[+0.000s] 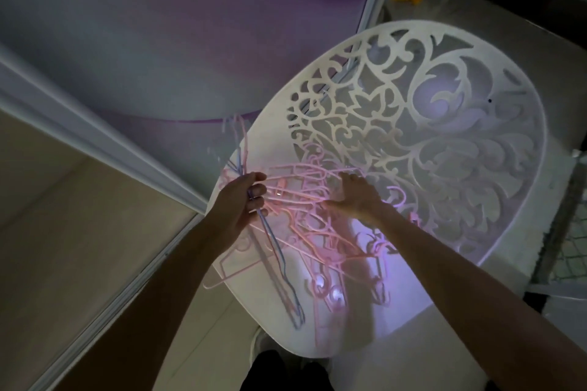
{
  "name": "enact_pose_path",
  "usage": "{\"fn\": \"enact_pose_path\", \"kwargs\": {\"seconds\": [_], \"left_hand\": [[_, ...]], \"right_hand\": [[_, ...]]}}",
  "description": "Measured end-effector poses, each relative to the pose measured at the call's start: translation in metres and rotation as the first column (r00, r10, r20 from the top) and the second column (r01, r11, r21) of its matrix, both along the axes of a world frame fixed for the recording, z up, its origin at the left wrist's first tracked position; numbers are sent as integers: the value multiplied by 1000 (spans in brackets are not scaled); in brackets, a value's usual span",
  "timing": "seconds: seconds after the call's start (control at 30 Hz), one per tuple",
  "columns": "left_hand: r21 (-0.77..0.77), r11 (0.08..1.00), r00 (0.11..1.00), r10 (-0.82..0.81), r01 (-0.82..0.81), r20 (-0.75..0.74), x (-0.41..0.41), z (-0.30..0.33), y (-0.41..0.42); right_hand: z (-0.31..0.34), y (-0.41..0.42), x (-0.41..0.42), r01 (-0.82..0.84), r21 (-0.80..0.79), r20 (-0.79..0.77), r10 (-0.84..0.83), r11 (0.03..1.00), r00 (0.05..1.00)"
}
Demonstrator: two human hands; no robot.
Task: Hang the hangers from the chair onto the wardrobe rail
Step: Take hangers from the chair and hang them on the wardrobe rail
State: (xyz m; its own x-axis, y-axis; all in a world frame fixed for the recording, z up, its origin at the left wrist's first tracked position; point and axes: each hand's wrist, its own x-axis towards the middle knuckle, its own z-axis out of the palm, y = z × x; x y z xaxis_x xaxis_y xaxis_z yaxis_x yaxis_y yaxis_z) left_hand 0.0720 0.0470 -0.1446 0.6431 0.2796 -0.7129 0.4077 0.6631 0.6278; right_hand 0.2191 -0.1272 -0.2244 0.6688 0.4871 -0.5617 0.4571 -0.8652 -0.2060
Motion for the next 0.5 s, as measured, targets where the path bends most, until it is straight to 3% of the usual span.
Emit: {"fn": "enact_pose_path", "kwargs": {"seconds": [0.07,0.13,0.23,0.3,0.5], "left_hand": [[-32,999,999,-37,37,-15,-2,-5,9],[-44,996,997,-79,78,-26,-4,-9,21],[-15,994,993,-111,111,-39,-11,-12,36],[6,994,994,-106,106,-38,-16,-11,42],[42,994,995,-94,96,-42,-30,2,57]], "right_hand": [[-16,4,11,-86,-117,-85,76,989,994],[-30,10,17,-87,-116,-137,71,989,988],[-41,18,31,-122,-106,-29,119,987,992],[-41,19,39,-124,-65,4,125,990,992],[-21,-5,38,140,207,-35,-136,968,990]]}}
